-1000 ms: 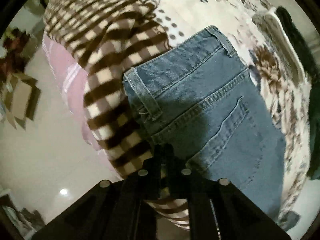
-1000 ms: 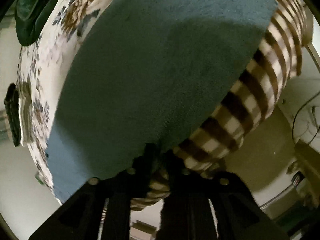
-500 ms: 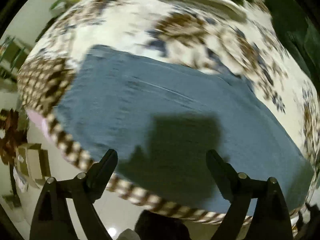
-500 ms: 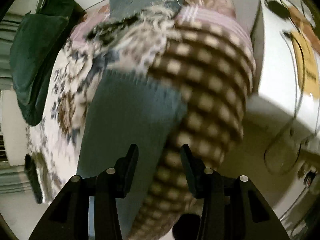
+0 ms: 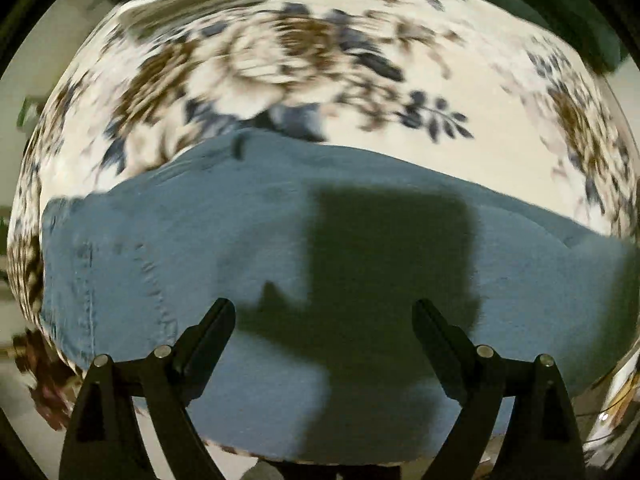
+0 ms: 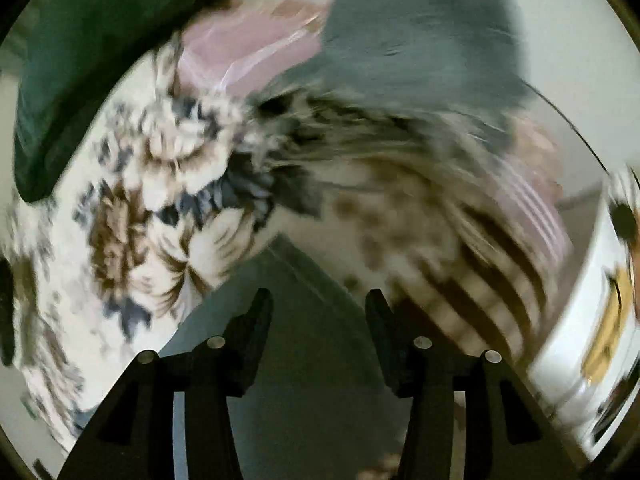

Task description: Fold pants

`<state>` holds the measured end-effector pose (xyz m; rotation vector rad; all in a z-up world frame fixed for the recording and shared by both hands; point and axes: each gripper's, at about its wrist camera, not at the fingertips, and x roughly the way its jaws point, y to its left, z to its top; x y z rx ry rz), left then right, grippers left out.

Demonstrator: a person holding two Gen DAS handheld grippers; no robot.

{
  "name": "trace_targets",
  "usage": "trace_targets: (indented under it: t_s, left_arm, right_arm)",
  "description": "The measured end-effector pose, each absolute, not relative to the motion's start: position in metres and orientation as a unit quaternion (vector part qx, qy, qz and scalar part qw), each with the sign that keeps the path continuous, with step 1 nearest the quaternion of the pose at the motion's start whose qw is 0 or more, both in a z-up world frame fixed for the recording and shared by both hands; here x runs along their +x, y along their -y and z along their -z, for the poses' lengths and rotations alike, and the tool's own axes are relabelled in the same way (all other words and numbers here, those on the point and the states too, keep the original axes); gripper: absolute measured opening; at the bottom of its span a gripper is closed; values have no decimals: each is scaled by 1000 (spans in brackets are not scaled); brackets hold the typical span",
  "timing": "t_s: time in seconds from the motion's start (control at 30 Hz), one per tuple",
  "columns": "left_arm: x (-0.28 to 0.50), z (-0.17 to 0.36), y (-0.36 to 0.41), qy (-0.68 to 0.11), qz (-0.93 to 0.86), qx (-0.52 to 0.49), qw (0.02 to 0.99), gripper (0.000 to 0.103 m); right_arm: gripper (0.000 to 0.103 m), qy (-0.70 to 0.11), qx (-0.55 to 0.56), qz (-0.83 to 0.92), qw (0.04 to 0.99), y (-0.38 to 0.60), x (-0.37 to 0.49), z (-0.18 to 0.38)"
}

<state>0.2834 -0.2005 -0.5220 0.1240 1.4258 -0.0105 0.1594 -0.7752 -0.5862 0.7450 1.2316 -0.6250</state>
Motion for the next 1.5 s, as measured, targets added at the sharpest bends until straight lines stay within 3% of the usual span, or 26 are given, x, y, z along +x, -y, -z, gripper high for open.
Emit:
trace_targets:
  t_s: [0.1, 0.13, 0.17, 0.43, 0.63, 0.73, 0.77, 0.83, 0.93, 1.1, 1.23, 1.33, 1.43, 1.5]
  left_arm:
    - [288, 529, 217, -656, 15, 75, 751, 90]
    - [289, 531, 221, -658, 18, 78, 749, 90]
    - [289, 533, 224, -659, 21, 80, 748, 90]
    - [291, 529, 248, -654, 48, 81, 751, 90]
    - [293, 538, 267, -652, 54, 94, 750, 90]
    - [293, 549, 267, -665, 53, 106, 738, 90]
    - [292, 550, 266, -668, 55, 102, 735, 90]
    - [286, 547, 260, -672, 61, 92, 732, 90]
    - [271, 548, 249, -680, 65, 82, 725, 90]
    - [253, 578, 225, -710, 51, 56, 700, 91]
    - [253, 592, 219, -705, 69, 33, 705, 103]
    - [256, 600, 221, -708, 63, 37, 702, 103]
    - [253, 602, 225, -703, 54, 37, 709, 103]
    - [253, 603, 227, -703, 49, 38, 708, 103]
  right_arm:
    - [48, -595, 322, 266, 687, 779, 183, 612]
    - [22, -592, 312, 266, 694, 777, 183, 611]
    - [12, -586, 284, 275, 708, 773, 183, 605]
    - [8, -494, 267, 292, 774, 773, 128, 540]
    - [8, -488, 273, 283, 779, 776, 138, 546]
    - [21, -549, 293, 256, 740, 787, 149, 577]
    - [25, -547, 318, 255, 731, 793, 140, 577]
    - [45, -523, 368, 254, 726, 800, 113, 570]
    - [52, -480, 462, 249, 702, 792, 52, 568]
    - [52, -470, 568, 224, 638, 758, 6, 622]
    - [52, -354, 669, 198, 623, 744, -6, 669]
    - [52, -250, 717, 160, 630, 743, -5, 681]
    - [52, -236, 715, 143, 642, 741, 11, 687]
    - [36, -253, 701, 150, 650, 736, 24, 686]
